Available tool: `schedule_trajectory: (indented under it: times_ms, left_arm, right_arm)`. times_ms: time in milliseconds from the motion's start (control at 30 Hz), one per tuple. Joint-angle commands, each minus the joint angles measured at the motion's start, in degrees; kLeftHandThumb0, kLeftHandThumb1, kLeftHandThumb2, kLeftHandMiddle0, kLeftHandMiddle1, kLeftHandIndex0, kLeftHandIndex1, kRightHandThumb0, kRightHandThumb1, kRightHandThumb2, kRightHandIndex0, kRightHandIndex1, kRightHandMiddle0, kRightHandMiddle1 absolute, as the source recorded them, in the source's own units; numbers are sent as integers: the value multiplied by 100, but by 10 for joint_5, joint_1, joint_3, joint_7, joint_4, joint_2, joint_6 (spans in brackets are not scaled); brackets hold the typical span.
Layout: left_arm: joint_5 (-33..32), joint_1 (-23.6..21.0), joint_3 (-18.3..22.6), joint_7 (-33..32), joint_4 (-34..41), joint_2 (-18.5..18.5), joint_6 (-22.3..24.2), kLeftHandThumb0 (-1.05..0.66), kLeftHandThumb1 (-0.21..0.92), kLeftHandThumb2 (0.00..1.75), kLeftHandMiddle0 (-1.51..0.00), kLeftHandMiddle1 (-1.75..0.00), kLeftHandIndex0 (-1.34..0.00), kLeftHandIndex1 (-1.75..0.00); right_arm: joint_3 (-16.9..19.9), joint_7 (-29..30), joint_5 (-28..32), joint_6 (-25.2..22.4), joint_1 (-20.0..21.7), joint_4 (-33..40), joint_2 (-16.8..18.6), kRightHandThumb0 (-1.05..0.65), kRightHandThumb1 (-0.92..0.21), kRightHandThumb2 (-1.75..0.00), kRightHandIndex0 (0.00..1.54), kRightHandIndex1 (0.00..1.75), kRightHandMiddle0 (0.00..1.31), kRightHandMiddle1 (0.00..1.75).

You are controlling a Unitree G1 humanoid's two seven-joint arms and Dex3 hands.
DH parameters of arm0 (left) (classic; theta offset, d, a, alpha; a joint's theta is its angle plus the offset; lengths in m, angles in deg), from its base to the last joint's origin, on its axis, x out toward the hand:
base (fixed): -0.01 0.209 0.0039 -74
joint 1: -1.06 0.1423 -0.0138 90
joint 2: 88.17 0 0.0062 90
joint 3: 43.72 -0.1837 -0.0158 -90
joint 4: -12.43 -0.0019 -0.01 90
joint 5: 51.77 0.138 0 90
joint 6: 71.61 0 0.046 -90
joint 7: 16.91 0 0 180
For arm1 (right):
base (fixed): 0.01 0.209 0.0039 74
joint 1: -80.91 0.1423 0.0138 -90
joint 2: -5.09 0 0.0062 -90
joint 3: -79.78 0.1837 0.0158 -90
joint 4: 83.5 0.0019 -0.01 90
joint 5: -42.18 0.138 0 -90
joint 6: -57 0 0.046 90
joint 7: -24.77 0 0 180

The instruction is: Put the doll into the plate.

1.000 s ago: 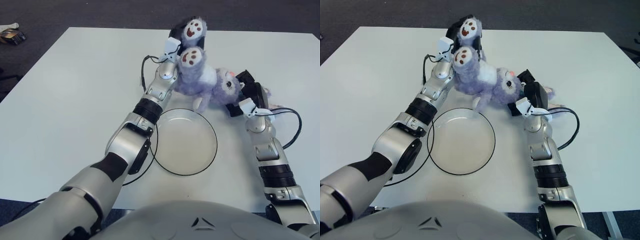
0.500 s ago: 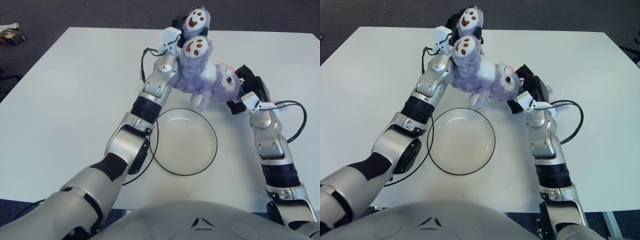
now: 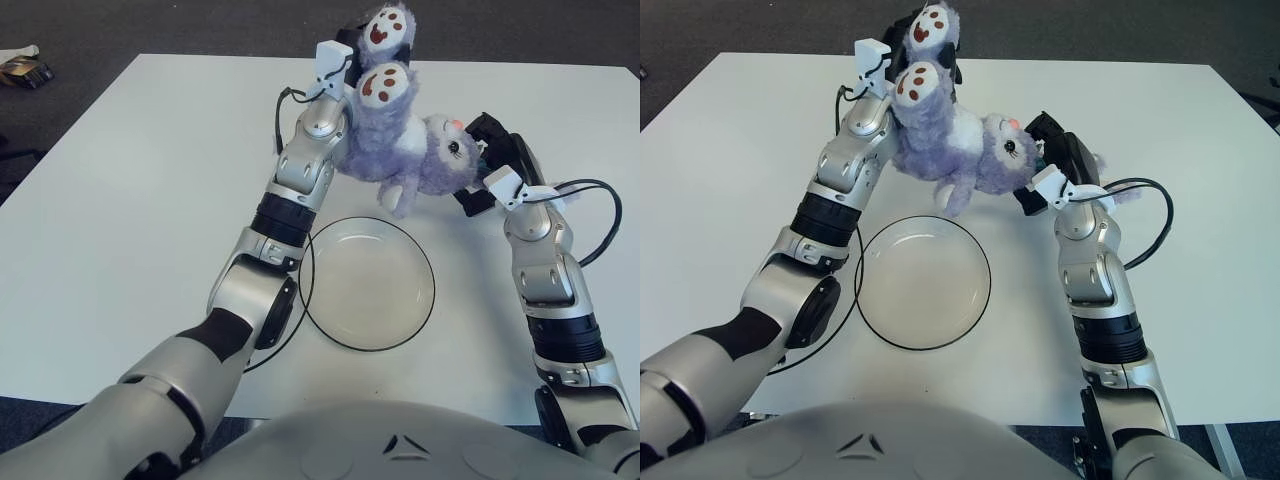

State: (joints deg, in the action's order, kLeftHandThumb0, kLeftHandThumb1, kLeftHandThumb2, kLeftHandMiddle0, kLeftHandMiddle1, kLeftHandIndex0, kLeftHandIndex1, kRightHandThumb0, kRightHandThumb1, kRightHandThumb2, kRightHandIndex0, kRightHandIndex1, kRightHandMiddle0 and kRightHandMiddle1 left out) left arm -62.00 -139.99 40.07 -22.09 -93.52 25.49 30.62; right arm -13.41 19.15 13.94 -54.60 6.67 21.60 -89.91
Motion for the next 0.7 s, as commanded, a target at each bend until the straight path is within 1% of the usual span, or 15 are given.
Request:
schedule_trajectory:
  times_ms: [0, 100, 333, 467, 567, 667]
  left_arm:
    - [4, 18, 1, 14, 32, -2, 38, 52, 17, 149, -73, -175, -98, -175]
    - [1, 28, 7, 14, 67, -8, 78, 52, 17, 149, -73, -175, -98, -175]
    - [-15, 47, 25, 28, 135, -21, 149, 52, 17, 149, -72, -175, -98, -175]
    - [-31, 57, 41, 46, 168, -32, 189, 52, 17, 149, -73, -175, -98, -175]
    - [-41, 64, 49, 54, 191, -40, 218, 52, 17, 149, -72, -175, -98, -175]
    - [-47, 71, 56, 58, 210, -45, 240, 52, 17, 149, -72, -175, -98, -175]
  right_arm:
    - [-6, -11, 0, 26, 18, 24, -9, 0, -3, -165, 82, 173, 61, 175]
    - [-6, -21, 6, 28, 18, 32, -15, 0, -4, -164, 82, 173, 60, 175]
    - [-8, -43, 13, 41, 19, 36, -26, 0, -5, -163, 80, 174, 59, 175]
    - [-7, -54, 23, 43, 16, 41, -25, 0, 2, -170, 85, 175, 64, 175]
    - [-8, -63, 27, 47, 12, 45, -25, 0, 4, -173, 86, 175, 67, 174]
    - [-11, -72, 29, 44, 8, 53, -26, 0, 4, -173, 86, 175, 67, 175]
